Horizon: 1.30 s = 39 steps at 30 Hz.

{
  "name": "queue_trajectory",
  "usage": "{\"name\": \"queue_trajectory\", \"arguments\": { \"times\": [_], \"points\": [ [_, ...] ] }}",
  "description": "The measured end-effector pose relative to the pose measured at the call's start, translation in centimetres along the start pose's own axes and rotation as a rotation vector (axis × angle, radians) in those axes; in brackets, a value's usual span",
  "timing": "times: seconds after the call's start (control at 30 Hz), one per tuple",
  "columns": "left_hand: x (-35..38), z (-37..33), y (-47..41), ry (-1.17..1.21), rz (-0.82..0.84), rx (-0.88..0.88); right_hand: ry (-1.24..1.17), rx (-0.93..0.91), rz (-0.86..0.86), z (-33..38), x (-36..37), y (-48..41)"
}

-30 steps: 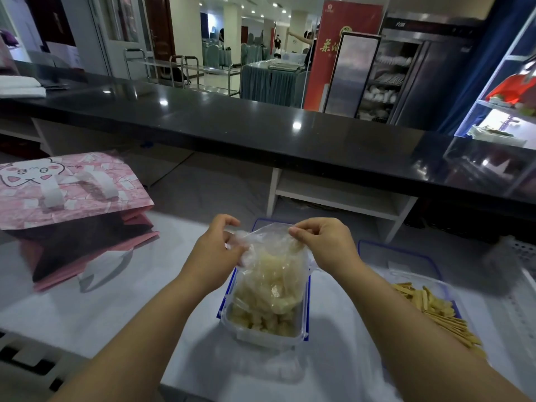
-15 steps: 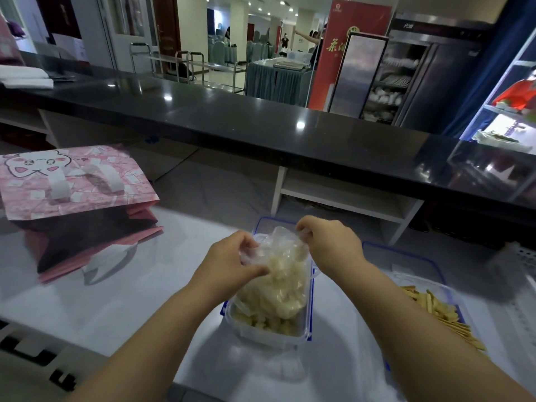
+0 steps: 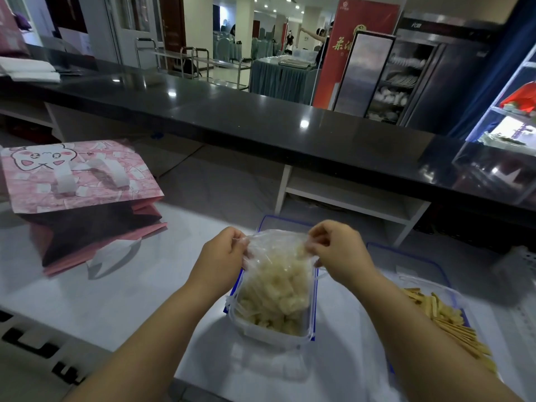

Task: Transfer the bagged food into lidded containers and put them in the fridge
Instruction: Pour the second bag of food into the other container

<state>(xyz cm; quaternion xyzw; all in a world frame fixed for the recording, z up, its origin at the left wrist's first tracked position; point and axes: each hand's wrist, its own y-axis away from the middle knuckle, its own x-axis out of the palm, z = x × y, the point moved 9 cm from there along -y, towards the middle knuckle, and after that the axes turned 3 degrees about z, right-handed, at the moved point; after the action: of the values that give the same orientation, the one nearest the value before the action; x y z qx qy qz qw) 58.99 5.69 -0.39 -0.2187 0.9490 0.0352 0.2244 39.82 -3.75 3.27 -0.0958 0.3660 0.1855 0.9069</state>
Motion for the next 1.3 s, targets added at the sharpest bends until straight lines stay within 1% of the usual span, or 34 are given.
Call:
{"name": "queue_trajectory", "arguments": {
  "times": [0.07, 0.1, 0.2, 0.33, 0.4, 0.47, 0.5, 0.53, 0.57, 0.63, 0.7, 0.77, 0.87, 0.93, 1.03, 1.07, 1.13, 1.2, 1.3],
  "points": [
    [0.0, -0.2, 0.0, 0.011, 0.008, 0.008, -0.002, -0.092, -0.13, 1.2, -1.9, -0.4],
    [0.0, -0.4, 0.0, 0.016, 0.012, 0.015, -0.005, -0.126, -0.155, 2.0, -2.6, -0.5],
    [0.0, -0.7, 0.1, 0.016, 0.024, 0.025, -0.045, -0.164, -0.121, 3.4, -2.9, -0.8],
    [0.2, -0.6, 0.3, 0.001, 0.06, 0.01, -0.085, -0.183, -0.117, 3.5, -2.3, -0.7],
    [0.4, -0.5, 0.5, 0.014, 0.087, -0.003, -0.168, -0.16, -0.094, 3.1, -1.9, -0.6],
    [0.7, -0.4, 0.8, 0.047, 0.14, -0.015, -0.311, -0.13, -0.077, 2.4, -1.6, -0.4],
    [0.9, -0.4, 1.0, 0.047, 0.175, -0.025, -0.361, -0.099, -0.062, 1.8, -1.3, -0.1],
    [1.1, -0.2, 1.1, 0.019, 0.207, -0.025, -0.357, -0.063, -0.039, 1.2, -1.0, 0.2],
    [1.2, -0.1, 1.2, -0.031, 0.23, -0.022, -0.3, -0.02, 0.006, 0.4, -0.5, 0.6],
    [1.2, 0.1, 1.1, -0.122, 0.236, -0.028, -0.117, 0.061, 0.166, -1.1, 1.2, 1.4],
    [1.3, 0.2, 0.9, -0.076, 0.236, -0.058, 0.033, 0.101, 0.281, -2.4, 2.7, 1.7],
    [1.7, -0.6, 0.8, 0.022, 0.267, -0.047, 0.098, 0.11, 0.25, -2.7, 2.7, 1.3],
    [2.0, -2.7, 0.8, 0.127, 0.288, 0.012, -0.029, 0.076, 0.197, -1.5, 2.1, 0.8],
    [1.8, -3.6, 0.8, 0.175, 0.276, 0.033, -0.109, 0.078, 0.252, -0.7, 2.5, 0.9],
    [1.7, -3.5, 1.0, 0.151, 0.277, 0.035, -0.112, 0.103, 0.357, -0.7, 3.8, 1.6],
    [1.6, -3.3, 1.1, 0.13, 0.274, 0.038, -0.123, 0.1, 0.347, -0.7, 3.8, 1.7],
    [1.2, -2.9, 1.1, 0.097, 0.251, 0.049, -0.179, 0.063, 0.248, -0.5, 3.0, 1.4],
    [0.6, -3.0, 1.0, 0.107, 0.211, 0.062, -0.27, 0.027, 0.128, -0.2, 1.6, 1.2],
    [-0.5, -3.8, 0.7, 0.126, 0.15, 0.113, -0.312, -0.034, 0.035, 0.4, 0.4, 1.0]
  ]
}}
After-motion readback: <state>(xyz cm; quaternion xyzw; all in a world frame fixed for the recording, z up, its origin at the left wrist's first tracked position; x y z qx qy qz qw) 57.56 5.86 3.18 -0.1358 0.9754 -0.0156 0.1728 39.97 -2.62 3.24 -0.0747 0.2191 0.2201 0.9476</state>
